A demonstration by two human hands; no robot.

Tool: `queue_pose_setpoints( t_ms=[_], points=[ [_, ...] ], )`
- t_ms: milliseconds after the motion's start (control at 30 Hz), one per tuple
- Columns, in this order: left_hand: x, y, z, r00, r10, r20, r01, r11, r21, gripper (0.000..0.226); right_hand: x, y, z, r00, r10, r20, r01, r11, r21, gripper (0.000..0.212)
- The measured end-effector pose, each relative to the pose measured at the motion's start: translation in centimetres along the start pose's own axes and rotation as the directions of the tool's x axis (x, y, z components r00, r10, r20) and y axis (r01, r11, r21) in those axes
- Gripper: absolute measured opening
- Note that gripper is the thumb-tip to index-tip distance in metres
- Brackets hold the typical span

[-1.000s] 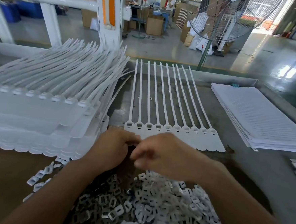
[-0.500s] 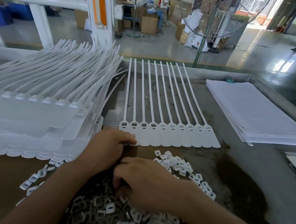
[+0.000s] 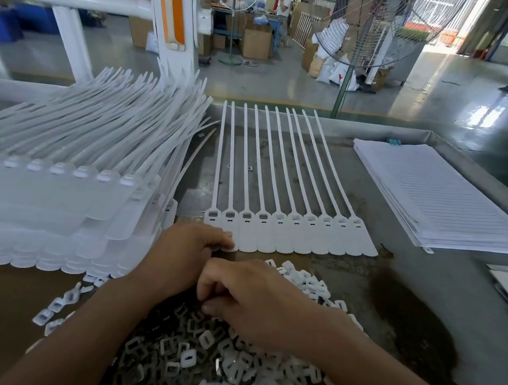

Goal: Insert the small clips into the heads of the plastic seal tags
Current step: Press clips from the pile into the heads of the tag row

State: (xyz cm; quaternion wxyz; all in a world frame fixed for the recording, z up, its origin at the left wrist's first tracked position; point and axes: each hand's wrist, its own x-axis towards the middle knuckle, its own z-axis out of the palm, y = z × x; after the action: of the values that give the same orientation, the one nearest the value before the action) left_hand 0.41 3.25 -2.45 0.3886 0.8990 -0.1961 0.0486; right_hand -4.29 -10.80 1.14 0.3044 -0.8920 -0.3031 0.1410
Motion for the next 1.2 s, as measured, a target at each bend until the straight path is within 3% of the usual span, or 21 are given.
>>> queue_pose_setpoints(
  t_ms=[133, 400, 600, 767, 967, 1100, 1200],
  points=[
    [0.3, -0.7, 0.4, 0.999, -0.025, -0.020, 0.026, 0.997, 0.066, 0.033, -0.1, 0.3, -0.1, 0.999, -0.011, -0.048, 0.012, 1.000, 0.002, 0.016],
    [0.4, -0.5, 0.2, 1.000, -0.002, 0.006, 0.001, 0.990, 0.141, 0.037, 0.0, 0.3, -0.2, 0.996, -0.040, -0.080, 0.045, 0.997, 0.058, 0.010],
    [0.3, -0.4, 0.1, 1.000, -0.014, 0.025, 0.009, 0.987, 0.163, 0.029, -0.2, 0.9, -0.7, 0.983, -0.010, -0.184, 0.036, 0.990, 0.138, 0.005],
    [0.2, -0.1, -0.1, 0.997, -0.036, 0.063, 0.025, 0.986, 0.167, 0.041, -0.3, 2.1, -1.6, 0.966, 0.125, -0.225, -0.085, 0.981, 0.176, 0.012],
    [0.3, -0.3, 0.1, 0.996, -0.057, 0.074, 0.041, 0.978, 0.205, 0.043, 0.0, 4.9, -4.4, 0.881, 0.295, -0.370, -0.204, 0.942, 0.265, 0.018],
    [0.2, -0.3, 0.0, 0.995, -0.059, 0.077, 0.045, 0.984, 0.170, 0.043, 1.7, 8.0, -6.2, 0.833, 0.352, -0.426, -0.334, 0.935, 0.120, 0.010],
    [0.3, -0.5, 0.2, 0.997, -0.050, 0.055, 0.040, 0.985, 0.168, 0.039, 3.1, 9.5, -6.8, 0.789, 0.403, -0.464, -0.380, 0.913, 0.146, 0.015]
  ],
)
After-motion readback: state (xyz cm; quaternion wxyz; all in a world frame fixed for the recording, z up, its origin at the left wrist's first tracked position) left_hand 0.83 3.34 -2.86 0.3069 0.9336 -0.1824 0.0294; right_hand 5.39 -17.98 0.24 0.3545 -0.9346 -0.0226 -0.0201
